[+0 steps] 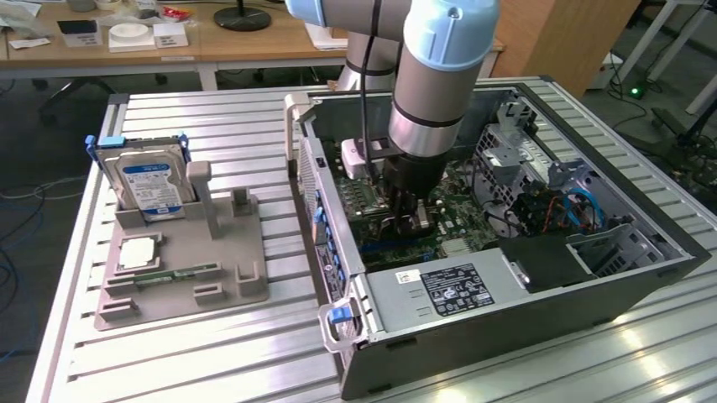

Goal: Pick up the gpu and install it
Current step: 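Insert the gpu into the slot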

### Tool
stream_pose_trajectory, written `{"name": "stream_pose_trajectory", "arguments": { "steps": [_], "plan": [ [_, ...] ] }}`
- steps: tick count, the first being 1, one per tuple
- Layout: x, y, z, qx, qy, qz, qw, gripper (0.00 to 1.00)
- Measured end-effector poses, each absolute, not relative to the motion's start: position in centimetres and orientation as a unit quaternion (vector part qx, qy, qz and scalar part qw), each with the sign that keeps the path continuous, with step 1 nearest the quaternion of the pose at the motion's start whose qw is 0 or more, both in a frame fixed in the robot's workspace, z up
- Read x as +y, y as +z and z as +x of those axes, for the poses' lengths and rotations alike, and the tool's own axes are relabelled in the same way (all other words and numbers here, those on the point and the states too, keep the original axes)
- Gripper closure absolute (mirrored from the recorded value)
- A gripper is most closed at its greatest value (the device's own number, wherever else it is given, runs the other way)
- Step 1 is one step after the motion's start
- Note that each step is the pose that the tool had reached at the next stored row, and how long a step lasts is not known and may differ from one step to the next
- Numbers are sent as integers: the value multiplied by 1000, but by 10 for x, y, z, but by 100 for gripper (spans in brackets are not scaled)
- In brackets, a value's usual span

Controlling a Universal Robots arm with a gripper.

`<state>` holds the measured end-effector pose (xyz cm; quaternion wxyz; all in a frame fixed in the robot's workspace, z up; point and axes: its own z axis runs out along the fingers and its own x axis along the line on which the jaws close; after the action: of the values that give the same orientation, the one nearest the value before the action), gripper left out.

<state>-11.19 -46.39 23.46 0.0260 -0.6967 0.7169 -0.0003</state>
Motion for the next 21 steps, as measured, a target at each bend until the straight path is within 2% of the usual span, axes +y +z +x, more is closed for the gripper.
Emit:
{"name": "stream_pose_trajectory", "arguments": {
  "steps": [21],
  "plan": [
    [-464,234,-110,717,0,-697,26,73]
  ]
}}
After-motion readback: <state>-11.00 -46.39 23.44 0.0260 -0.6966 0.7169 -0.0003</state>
